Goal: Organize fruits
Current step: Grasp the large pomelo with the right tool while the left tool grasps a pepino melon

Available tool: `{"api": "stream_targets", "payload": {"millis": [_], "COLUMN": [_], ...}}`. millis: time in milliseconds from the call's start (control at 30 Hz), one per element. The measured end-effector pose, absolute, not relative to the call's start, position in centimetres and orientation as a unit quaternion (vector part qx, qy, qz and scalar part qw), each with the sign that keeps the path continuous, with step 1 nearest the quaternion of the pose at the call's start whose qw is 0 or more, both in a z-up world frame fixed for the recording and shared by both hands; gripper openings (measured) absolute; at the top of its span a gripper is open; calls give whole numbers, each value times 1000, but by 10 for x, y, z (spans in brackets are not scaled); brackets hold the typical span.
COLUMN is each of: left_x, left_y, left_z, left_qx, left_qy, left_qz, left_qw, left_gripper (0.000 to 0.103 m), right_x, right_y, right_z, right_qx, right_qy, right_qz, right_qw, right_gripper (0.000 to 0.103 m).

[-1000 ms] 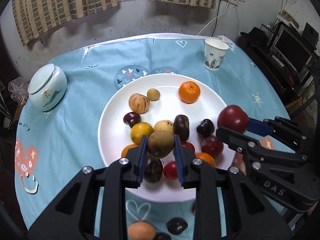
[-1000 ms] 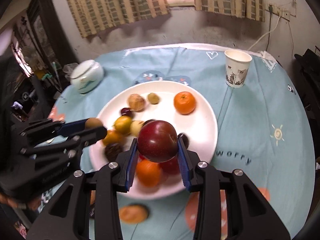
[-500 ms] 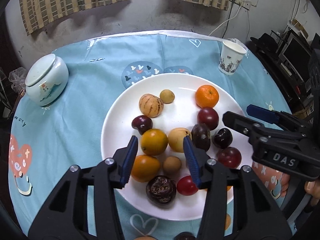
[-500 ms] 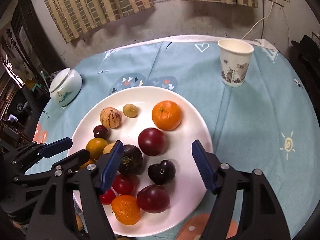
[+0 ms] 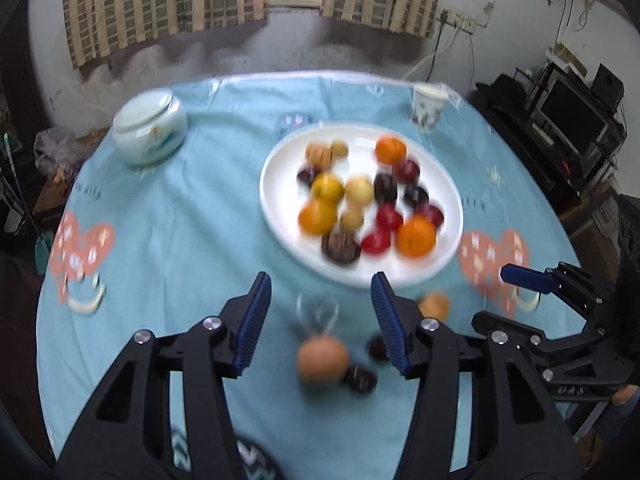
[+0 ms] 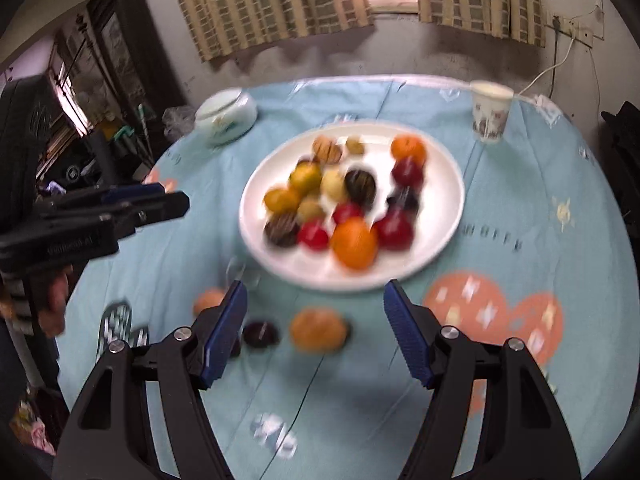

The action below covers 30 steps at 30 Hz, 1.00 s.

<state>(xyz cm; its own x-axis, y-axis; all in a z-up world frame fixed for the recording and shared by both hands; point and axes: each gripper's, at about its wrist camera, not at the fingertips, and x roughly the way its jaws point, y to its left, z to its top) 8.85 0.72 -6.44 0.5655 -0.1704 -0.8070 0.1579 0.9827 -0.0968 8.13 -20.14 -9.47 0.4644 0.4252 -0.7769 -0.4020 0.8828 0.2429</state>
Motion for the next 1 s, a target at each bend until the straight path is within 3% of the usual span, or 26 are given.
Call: {"api": "stream_targets", "payload": {"millis": [300, 433, 767, 867, 1000], "left_x": [4, -2, -3, -1, 1], "left_y": [24, 22, 19, 20, 21], "left_z": [-127, -123, -109, -109, -110], "left_qx": [-17, -25, -34, -38, -40], "left_qy": [541, 538, 527, 527, 529], "left_qz": [-91, -95, -89, -85, -80], "left_qw": [836, 837, 845, 845, 844], "left_gripper": [53, 53, 53, 53, 53], "right_x": [71, 87, 111, 117, 119], "right_y": [-200, -197, -180, -179, -177], "right_z": [-131, -135, -148, -155, -153], "right_qx": [8, 7, -24, -19, -26], "right_qy": [494, 503, 520, 529, 529], "right_qz": [206, 207, 226, 240, 252], "right_qw": [845, 839, 823, 814, 810], "right_gripper": [70, 65, 64, 47, 44]}}
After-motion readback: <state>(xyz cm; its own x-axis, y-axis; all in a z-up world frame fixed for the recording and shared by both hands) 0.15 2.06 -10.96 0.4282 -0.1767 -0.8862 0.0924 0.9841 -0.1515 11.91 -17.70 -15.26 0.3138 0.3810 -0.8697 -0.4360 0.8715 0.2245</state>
